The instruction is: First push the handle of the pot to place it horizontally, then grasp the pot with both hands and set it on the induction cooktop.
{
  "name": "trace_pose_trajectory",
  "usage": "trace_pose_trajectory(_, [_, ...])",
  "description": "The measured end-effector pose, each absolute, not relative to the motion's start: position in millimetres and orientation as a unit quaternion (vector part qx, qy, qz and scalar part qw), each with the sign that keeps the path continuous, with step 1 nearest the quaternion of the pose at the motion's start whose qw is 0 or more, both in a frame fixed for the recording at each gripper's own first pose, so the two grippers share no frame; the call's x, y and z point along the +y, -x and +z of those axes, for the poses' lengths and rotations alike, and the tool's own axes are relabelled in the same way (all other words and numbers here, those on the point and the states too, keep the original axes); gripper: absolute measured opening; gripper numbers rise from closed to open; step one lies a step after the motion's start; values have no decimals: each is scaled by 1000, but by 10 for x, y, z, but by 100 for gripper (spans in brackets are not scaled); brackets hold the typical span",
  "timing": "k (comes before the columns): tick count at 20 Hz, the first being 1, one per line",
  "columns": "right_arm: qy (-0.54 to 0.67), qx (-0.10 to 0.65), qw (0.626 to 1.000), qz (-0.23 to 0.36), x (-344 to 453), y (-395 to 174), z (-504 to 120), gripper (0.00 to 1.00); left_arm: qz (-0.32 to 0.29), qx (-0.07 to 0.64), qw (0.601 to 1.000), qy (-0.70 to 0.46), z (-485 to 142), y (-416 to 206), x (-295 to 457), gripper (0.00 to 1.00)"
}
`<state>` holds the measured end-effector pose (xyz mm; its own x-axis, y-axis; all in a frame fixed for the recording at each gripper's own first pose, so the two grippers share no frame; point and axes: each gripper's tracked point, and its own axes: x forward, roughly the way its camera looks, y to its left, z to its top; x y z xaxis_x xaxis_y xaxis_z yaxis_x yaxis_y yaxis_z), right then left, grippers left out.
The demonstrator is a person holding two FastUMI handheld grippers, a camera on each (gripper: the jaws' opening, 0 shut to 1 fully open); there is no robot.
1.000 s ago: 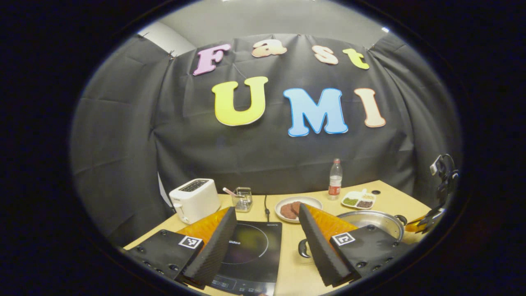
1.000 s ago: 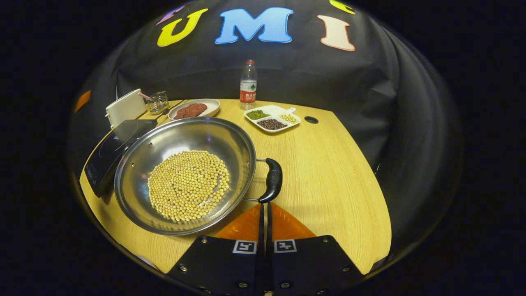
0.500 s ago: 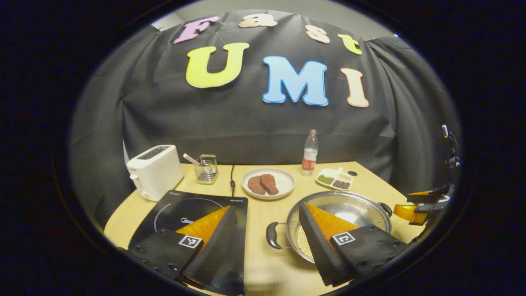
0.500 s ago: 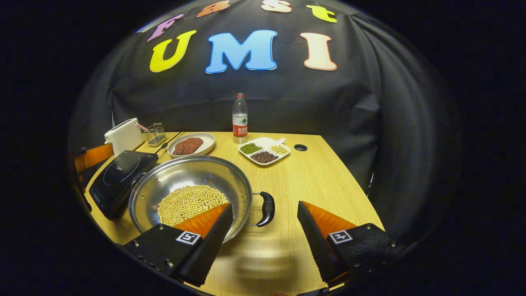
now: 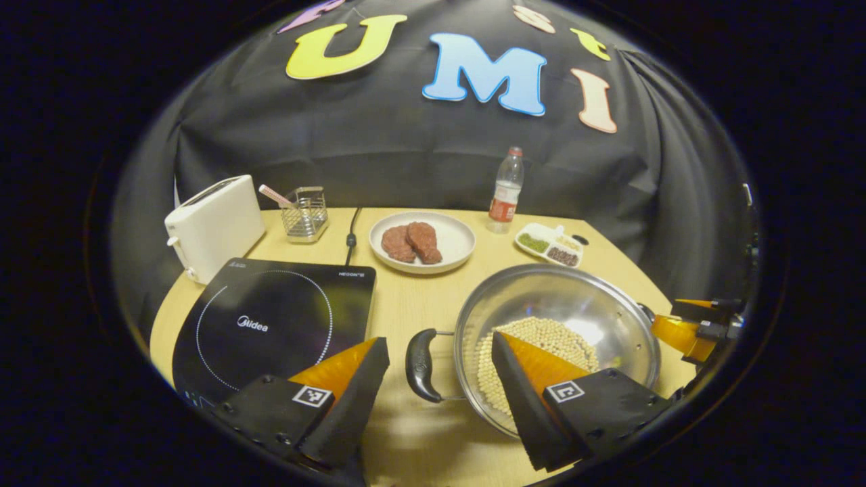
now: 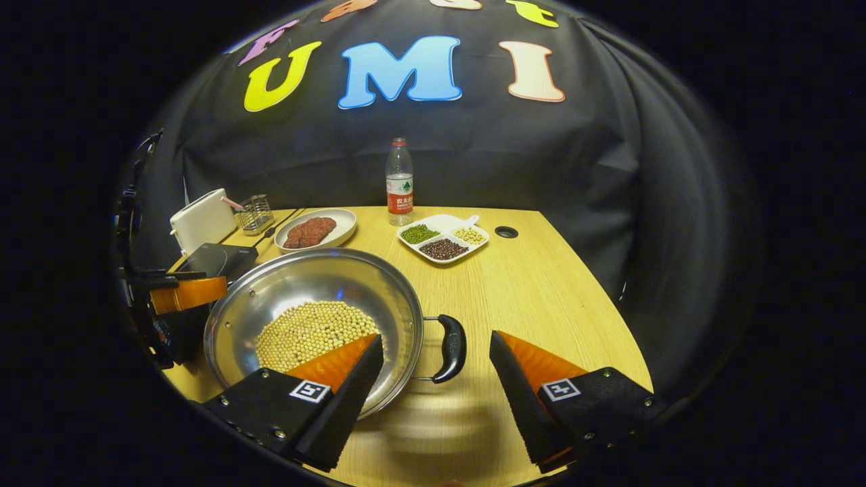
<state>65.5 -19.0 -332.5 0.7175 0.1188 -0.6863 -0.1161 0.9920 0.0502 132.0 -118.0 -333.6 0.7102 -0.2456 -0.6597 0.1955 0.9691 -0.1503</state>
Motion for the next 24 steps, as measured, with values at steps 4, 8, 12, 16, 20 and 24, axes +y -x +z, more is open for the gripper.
trace_pose_trajectory(4, [-14, 387, 920, 68, -154, -756, -3485, 98, -113, 397, 911, 18, -3617, -1352, -1155, 99])
trace_pose_trajectory(8, [-35, 414, 907, 64, -143, -841, -3681, 98, -105, 413, 905, 15, -3753, -1387, -1171, 96])
trace_pose_trajectory(12, [-57, 438, 894, 72, -120, -853, -3821, 83, -99, 424, 900, 9, -3822, -1385, -1188, 91])
trace_pose_trajectory(16, [-77, 452, 885, 78, -92, -836, -3830, 63, -99, 438, 893, 9, -3912, -1340, -1274, 76])
trace_pose_trajectory(20, [-83, 464, 880, 65, -82, -794, -3820, 53, -102, 435, 895, 12, -3909, -1380, -1279, 72])
trace_pose_trajectory(24, [-66, 462, 882, 71, -52, -743, -3743, 52, -110, 437, 892, 35, -3902, -1352, -1249, 64])
